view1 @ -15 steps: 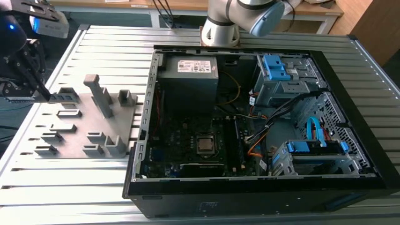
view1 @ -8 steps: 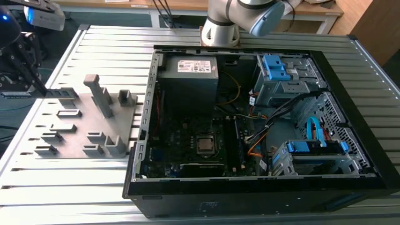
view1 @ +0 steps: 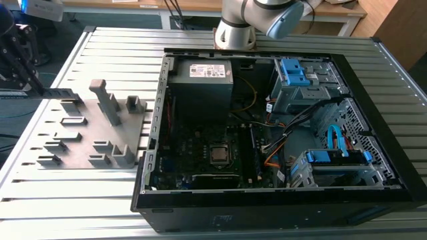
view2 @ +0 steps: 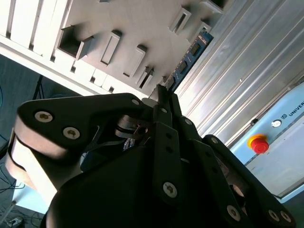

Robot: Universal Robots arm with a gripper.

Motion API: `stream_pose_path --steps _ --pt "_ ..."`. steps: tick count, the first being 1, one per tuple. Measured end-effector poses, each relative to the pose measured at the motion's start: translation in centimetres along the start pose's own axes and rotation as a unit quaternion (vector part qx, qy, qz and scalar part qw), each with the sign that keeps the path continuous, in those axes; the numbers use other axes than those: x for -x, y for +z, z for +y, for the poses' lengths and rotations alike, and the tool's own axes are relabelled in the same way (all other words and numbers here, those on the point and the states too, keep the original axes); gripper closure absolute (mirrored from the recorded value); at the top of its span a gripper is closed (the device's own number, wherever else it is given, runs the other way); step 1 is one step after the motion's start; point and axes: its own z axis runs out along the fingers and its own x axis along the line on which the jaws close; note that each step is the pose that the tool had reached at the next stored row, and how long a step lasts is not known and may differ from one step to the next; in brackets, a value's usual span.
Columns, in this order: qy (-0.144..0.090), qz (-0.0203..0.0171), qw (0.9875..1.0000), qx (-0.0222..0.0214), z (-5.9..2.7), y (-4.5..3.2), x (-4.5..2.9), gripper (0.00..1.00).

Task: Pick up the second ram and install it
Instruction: 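Pick up the second ram and move it above second insertion slot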

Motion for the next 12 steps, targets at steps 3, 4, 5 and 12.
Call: stream_pose_path --steps 3,4,5,12 --pt "0.0 0.0 1.0 0.0 0.04 -0.97 0.05 0.86" --pt "0.0 0.0 1.0 0.0 0.05 -1.3 0.06 0.86" --pt "0.0 0.0 1.0 0.0 0.07 -1.67 0.08 0.86" --pt "0.0 0.0 1.0 0.0 0.2 -4.76 0.24 0.86"
